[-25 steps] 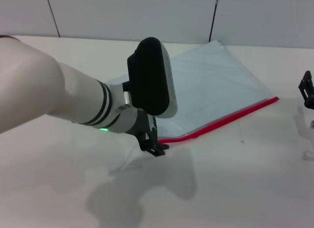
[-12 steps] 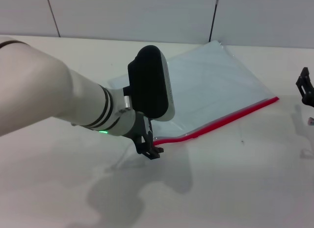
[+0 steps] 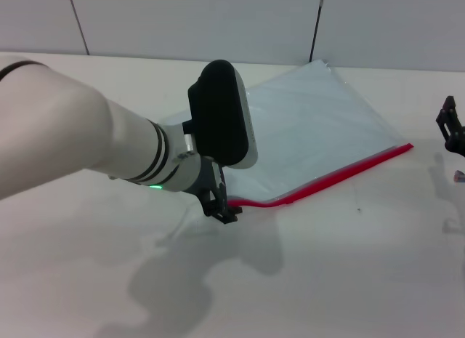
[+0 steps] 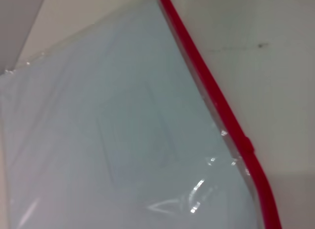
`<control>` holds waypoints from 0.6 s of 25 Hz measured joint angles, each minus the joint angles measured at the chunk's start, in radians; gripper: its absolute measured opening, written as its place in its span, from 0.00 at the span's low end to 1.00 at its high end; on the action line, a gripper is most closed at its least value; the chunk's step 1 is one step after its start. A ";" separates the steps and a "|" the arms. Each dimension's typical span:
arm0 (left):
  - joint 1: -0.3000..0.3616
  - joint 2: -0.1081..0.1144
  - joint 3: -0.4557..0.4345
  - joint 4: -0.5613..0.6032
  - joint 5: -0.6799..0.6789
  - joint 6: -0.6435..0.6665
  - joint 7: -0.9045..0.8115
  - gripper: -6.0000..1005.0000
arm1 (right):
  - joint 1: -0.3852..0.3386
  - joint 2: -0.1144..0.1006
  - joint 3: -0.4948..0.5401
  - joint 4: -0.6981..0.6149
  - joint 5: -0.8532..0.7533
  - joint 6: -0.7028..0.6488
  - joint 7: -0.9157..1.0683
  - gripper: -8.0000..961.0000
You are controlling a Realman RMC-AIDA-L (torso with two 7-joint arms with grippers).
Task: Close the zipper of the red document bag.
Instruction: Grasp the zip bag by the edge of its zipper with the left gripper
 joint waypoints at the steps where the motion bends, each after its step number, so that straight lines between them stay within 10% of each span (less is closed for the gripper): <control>1: 0.000 0.000 0.002 -0.007 0.000 -0.015 0.001 0.84 | 0.000 0.000 0.000 0.000 0.000 0.000 0.000 0.82; 15: -0.003 -0.003 0.006 -0.082 -0.013 -0.113 0.013 0.83 | 0.002 0.000 0.000 0.000 0.000 -0.009 0.000 0.82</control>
